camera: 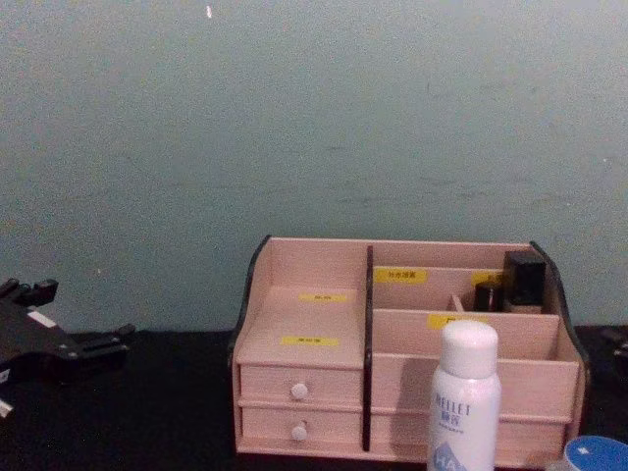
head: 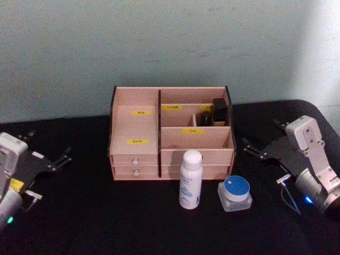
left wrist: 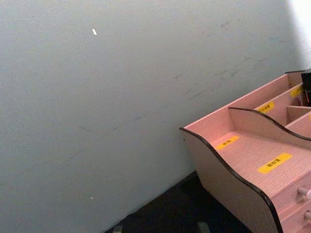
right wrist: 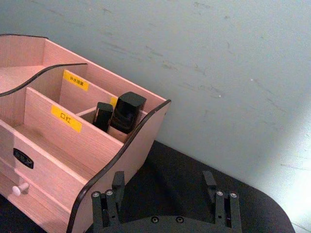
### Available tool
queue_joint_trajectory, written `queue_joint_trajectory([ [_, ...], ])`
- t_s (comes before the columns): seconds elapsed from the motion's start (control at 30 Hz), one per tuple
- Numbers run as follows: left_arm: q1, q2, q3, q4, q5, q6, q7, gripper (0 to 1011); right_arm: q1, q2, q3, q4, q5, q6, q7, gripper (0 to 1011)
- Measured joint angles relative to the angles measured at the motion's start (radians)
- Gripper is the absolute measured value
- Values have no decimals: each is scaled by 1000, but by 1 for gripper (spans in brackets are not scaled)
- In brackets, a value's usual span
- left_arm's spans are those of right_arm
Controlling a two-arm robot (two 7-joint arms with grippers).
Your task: Pick up the facial cleanser and watermelon frost from the table and place them into the tiered storage box.
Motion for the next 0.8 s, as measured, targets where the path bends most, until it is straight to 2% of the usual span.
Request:
queue_joint_trajectory([
  [0.8, 0, 0, 0, 0, 0, 0, 0, 1001, 0, 0, 0, 0, 0, 0, 0, 1002],
])
